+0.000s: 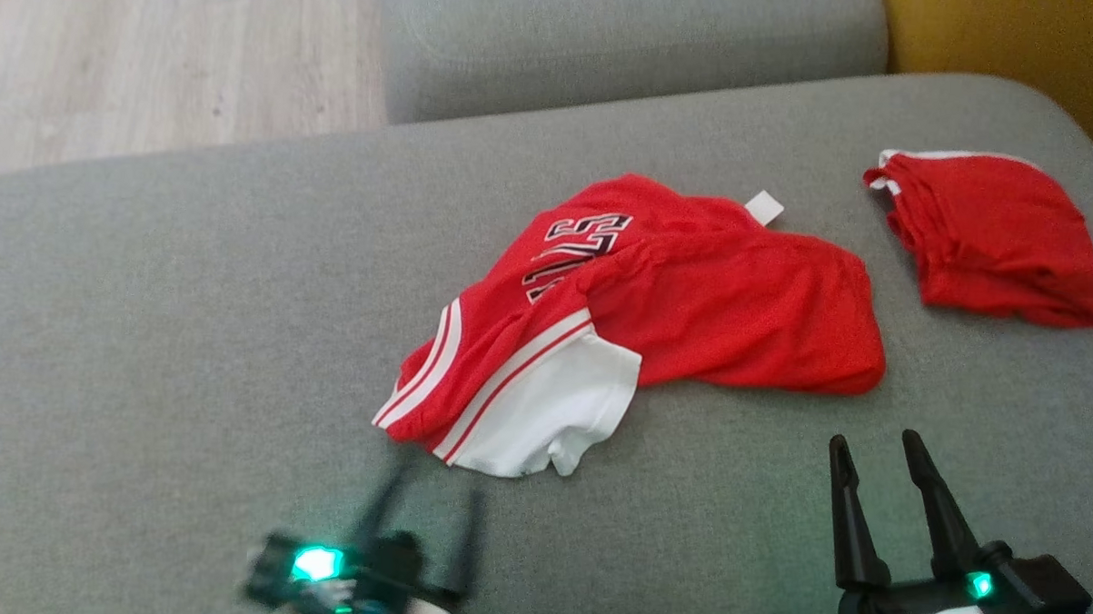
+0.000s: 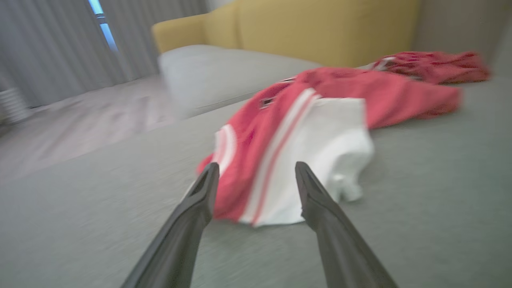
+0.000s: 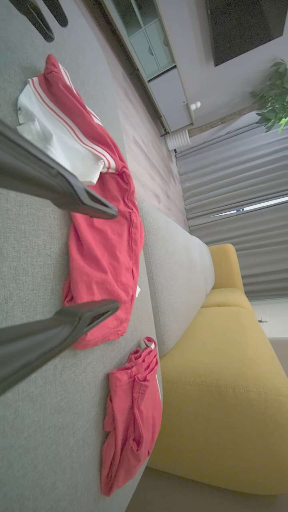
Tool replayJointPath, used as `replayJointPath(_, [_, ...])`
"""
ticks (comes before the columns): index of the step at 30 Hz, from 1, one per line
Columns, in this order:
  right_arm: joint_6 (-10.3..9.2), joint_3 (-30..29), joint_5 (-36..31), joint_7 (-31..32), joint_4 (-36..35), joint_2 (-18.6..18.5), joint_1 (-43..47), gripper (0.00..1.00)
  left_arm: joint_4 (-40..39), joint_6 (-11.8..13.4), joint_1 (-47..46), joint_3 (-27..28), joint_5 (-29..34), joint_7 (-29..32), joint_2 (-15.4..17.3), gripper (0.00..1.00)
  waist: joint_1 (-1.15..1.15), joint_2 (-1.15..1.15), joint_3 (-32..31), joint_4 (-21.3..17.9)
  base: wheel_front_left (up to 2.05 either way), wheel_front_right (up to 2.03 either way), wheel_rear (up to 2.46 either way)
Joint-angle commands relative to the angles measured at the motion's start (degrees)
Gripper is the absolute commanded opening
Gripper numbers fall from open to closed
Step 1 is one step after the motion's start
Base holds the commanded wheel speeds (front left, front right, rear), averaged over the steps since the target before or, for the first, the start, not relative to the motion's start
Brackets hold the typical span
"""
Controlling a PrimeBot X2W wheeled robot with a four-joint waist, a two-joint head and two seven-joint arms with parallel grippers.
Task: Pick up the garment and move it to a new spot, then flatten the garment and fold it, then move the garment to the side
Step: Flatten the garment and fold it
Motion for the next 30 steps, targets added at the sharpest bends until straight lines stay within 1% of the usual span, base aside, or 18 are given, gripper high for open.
replayJointPath(1, [-0.04,1.17,-0.64,-0.21,-2.01,-0.5,-1.81,1.0,-2.4,-1.37,-3.14,-0.2,1.59,-0.54,-0.26,1.0,0.0,0.0,1.02,-0.19,0.0,0.0,0.0])
replayJointPath(5, [-0.04,1.51,-1.18,-0.21,-1.98,-0.5,-2.8,1.0,-2.44,-5.94,-5.17,-5.16,5.13,-0.54,-1.2,1.0,0.0,0.0,2.37,-0.58,0.0,0.0,0.0])
replayJointPath(6, [-0.04,1.51,-1.18,-0.21,-1.98,-0.5,-2.8,1.0,-2.44,-5.94,-5.17,-5.16,5.13,-0.54,-1.2,1.0,0.0,0.0,2.37,-0.58,0.0,0.0,0.0])
replayJointPath(8, [-0.04,1.61,-1.34,-0.21,-2.06,-0.5,-3.38,1.0,-1.57,-8.93,-6.42,-7.08,5.52,-0.54,-1.79,1.0,0.0,0.0,3.0,-0.84,0.0,0.0,0.0])
replayJointPath(9, [-0.04,1.62,-1.42,-0.21,-2.1,-0.5,-3.64,1.0,-0.91,-9.79,-7.21,-7.72,5.93,-0.54,-2.01,1.0,0.0,0.0,3.26,-0.89,0.0,0.0,0.0])
replayJointPath(11, [-0.04,1.77,-1.63,-0.21,-2.12,-0.5,-4.18,1.0,0.97,-11.52,-8.79,-8.75,6.39,-0.54,-2.43,1.0,0.0,0.0,3.88,-1.14,0.0,0.0,0.0])
replayJointPath(15, [-0.04,1.29,-1.91,-0.21,-2.17,-0.5,-4.96,1.0,7.0,-14.11,-11.81,-8.72,5.41,-0.54,-3.25,1.0,0.0,0.0,5.03,-1.54,0.0,0.0,0.0])
replayJointPath(19, [-0.04,0.37,-2.09,-0.21,-2.35,-0.5,-5.7,1.0,11.68,-15.44,-15.4,-7.99,4.67,-0.54,-3.89,1.0,0.0,0.0,6.18,-1.74,0.0,0.0,0.0])
replayJointPath(22, [-0.04,-0.27,-2.4,-0.21,-2.36,-0.5,-6.2,1.0,14.93,-16.33,-17.44,-8.65,5.07,-0.54,-4.17,1.0,0.0,0.0,6.73,-1.76,0.0,0.0,0.0])
replayJointPath(30, [-0.04,-0.56,-2.76,-0.21,-2.39,-0.5,-7.58,1.0,23.2,-17.88,-20.22,-9.81,3.24,-0.54,-5.19,1.0,0.0,0.0,7.56,-2.21,0.0,0.0,0.0])
